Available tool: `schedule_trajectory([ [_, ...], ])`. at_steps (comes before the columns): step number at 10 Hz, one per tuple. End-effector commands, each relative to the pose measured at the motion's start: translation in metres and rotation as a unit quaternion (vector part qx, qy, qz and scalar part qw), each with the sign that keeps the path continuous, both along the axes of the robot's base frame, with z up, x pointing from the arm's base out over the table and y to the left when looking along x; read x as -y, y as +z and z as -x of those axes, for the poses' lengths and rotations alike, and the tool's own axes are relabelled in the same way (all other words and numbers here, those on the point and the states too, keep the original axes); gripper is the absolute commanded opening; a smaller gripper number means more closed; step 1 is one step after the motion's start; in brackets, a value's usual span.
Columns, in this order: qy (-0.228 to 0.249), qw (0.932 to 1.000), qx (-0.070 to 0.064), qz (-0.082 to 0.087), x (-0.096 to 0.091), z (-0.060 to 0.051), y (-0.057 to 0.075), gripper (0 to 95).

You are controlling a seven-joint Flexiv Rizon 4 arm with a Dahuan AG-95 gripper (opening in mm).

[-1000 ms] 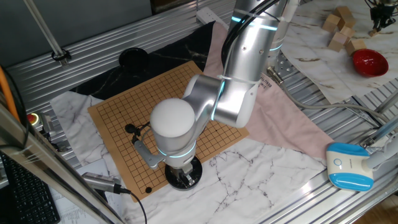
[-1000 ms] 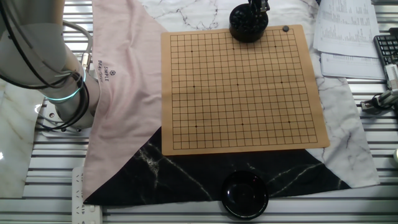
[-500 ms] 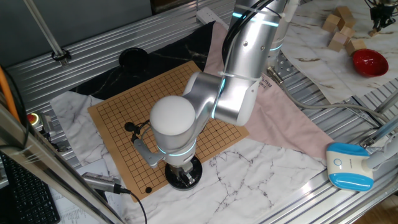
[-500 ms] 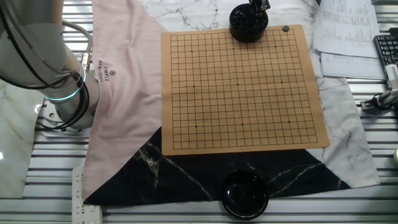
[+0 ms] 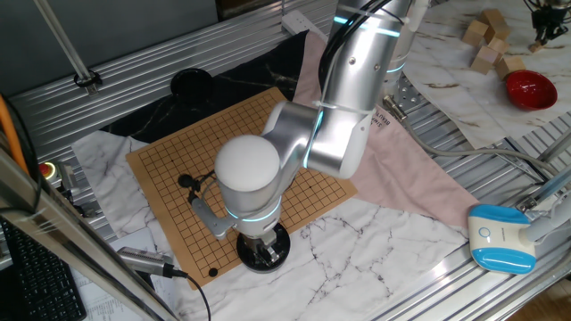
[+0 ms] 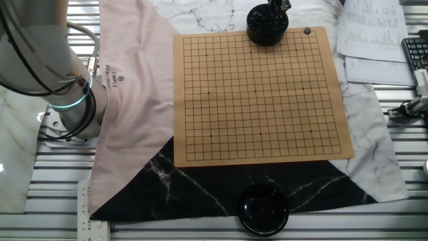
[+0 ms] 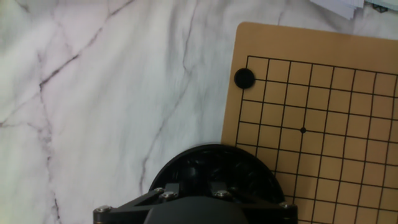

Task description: Play the first move as black on the 3-4 point in the upper right corner of the Go board

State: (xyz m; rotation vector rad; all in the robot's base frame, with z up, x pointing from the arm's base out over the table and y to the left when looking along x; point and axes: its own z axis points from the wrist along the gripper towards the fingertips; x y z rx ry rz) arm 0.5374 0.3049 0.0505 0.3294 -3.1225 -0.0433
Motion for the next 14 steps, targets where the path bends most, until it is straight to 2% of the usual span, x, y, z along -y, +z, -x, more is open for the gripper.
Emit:
schedule_trajectory([
  [1, -0.001, 1.0000, 0.000, 0.000, 0.001, 0.003, 0.000, 19.0],
  [4, 0.004, 1.0000, 0.002, 0.000, 0.001, 0.008, -0.007, 19.0],
  [11, 0.004, 1.0000, 0.005, 0.001, 0.000, 0.008, -0.014, 19.0],
  [12, 0.002, 1.0000, 0.005, 0.001, 0.000, 0.008, -0.014, 0.0],
  [14, 0.001, 1.0000, 0.004, 0.001, 0.000, 0.007, -0.013, 0.0],
])
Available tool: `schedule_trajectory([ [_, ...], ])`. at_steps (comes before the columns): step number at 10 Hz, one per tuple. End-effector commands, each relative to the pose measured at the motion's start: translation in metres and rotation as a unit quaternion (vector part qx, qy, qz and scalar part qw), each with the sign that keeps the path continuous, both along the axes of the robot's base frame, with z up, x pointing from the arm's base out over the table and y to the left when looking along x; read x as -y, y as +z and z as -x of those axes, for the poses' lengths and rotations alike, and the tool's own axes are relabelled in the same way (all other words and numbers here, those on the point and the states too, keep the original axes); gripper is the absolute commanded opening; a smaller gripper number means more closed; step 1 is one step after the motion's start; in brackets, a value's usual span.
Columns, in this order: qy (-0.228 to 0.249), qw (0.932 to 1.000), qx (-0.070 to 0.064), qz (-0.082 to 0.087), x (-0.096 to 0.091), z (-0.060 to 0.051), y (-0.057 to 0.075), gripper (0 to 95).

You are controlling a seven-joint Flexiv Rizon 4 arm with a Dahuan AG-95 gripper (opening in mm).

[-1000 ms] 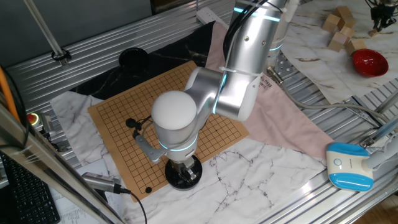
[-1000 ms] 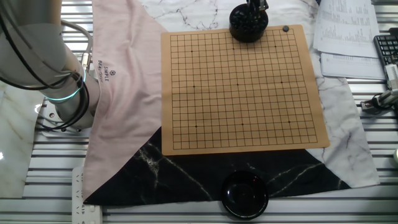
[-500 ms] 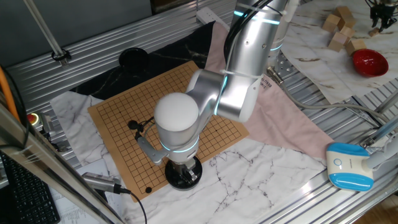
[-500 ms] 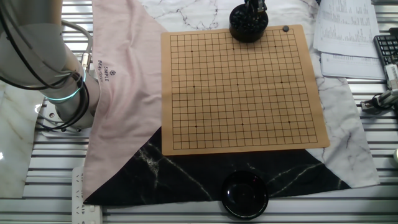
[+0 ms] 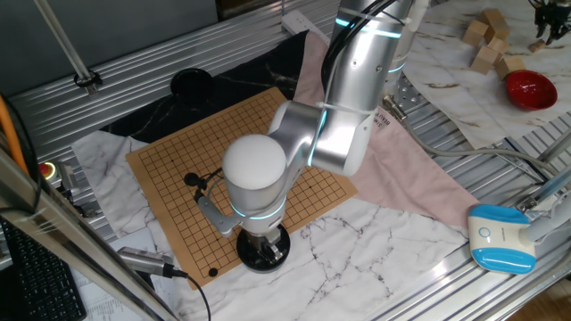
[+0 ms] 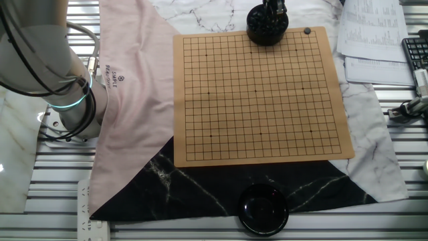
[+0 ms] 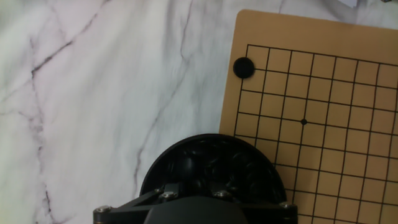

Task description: Play the first move as black on the 3-4 point in the upper right corner of the Go board

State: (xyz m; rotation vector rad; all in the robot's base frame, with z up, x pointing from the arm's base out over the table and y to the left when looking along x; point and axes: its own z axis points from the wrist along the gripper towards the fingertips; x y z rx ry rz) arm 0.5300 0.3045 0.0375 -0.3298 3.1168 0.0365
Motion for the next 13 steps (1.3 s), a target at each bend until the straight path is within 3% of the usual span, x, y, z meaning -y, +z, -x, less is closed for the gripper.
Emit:
schedule_trajectory([
  [1, 0.001, 1.0000, -0.001, 0.000, 0.000, 0.000, 0.000, 0.0],
  [5, 0.004, 1.0000, -0.004, -0.002, 0.003, 0.000, 0.009, 0.0],
  [6, 0.010, 0.9999, -0.005, -0.003, 0.006, 0.002, 0.012, 19.0],
  [9, 0.017, 0.9998, -0.009, -0.006, 0.008, 0.003, 0.018, 19.0],
  [13, 0.021, 0.9996, -0.015, -0.009, 0.007, 0.009, 0.015, 19.0],
])
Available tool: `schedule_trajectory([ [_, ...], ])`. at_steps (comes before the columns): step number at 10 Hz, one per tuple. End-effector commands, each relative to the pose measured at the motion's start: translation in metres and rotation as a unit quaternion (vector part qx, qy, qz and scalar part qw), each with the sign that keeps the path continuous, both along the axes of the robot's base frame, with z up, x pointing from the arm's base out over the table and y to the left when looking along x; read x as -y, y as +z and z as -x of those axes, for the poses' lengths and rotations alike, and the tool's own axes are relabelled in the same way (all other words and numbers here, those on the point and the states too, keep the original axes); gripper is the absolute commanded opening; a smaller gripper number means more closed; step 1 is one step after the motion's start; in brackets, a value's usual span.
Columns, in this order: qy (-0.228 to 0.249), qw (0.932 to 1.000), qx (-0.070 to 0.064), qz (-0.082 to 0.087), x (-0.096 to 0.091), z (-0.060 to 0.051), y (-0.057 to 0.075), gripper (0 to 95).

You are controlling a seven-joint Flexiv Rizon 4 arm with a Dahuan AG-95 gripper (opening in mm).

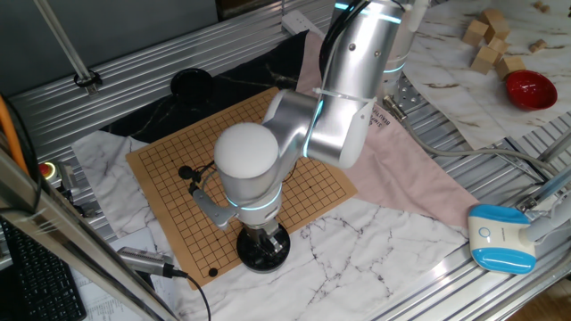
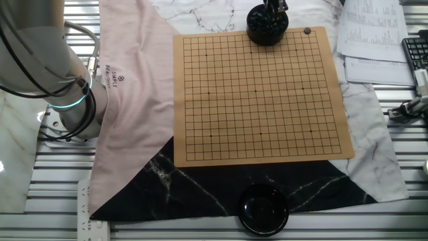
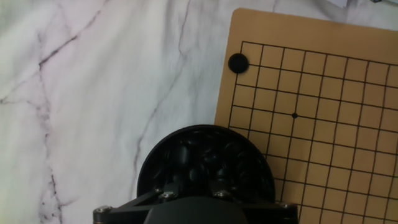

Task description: Play the first move as black on the 3-4 point in the upper right corner of the Go board

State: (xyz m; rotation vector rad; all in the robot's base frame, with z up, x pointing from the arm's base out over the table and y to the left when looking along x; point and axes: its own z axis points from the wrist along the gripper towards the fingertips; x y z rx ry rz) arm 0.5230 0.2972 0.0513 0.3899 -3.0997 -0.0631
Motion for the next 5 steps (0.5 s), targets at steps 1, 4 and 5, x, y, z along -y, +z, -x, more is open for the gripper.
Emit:
schedule_trajectory([
  [1, 0.007, 0.9999, -0.005, -0.006, 0.0000, 0.0041, -0.0001, 19.0],
  [4, 0.045, 0.9989, -0.013, -0.009, -0.0002, 0.0066, -0.0012, 19.0],
  [5, 0.060, 0.9980, -0.016, -0.009, -0.0005, 0.0064, -0.0014, 19.0],
])
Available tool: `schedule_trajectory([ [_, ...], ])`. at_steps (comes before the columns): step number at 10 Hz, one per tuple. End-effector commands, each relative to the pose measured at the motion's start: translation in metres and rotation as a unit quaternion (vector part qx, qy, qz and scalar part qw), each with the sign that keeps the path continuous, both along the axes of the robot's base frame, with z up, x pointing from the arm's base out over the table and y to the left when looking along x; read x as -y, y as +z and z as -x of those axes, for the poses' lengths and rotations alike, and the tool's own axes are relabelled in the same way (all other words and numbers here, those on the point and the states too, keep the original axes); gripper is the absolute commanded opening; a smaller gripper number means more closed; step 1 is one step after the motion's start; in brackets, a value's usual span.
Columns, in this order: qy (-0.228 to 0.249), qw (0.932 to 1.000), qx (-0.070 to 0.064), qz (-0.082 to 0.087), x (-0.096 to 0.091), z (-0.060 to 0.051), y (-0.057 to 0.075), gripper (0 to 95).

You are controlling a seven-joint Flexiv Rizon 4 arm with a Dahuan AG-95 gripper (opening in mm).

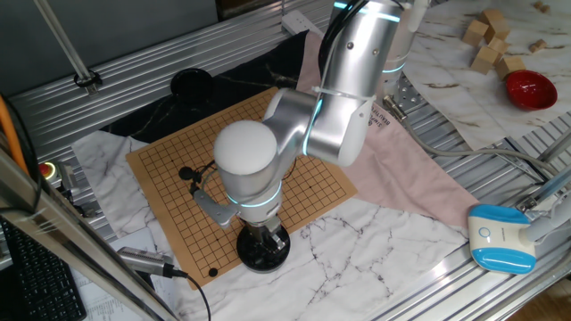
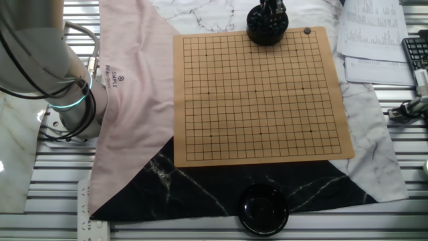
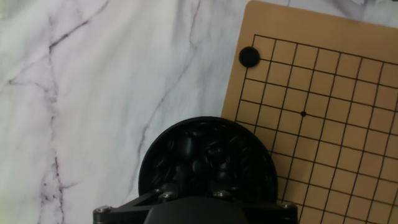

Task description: Play the first move as black on the 3-4 point in the upper right corner of the Go board

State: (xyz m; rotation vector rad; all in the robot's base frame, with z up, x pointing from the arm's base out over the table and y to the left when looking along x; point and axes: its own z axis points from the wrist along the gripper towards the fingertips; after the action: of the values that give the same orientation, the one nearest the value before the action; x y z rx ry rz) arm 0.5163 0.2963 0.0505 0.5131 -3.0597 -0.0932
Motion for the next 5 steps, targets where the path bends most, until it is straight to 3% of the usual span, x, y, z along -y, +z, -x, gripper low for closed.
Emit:
schedule_trajectory([
  [1, 0.031, 0.9995, -0.007, -0.001, -0.0017, -0.0004, -0.0009, 19.0],
  [5, 0.045, 0.9989, -0.013, 0.001, -0.0040, 0.0027, -0.0042, 19.0],
])
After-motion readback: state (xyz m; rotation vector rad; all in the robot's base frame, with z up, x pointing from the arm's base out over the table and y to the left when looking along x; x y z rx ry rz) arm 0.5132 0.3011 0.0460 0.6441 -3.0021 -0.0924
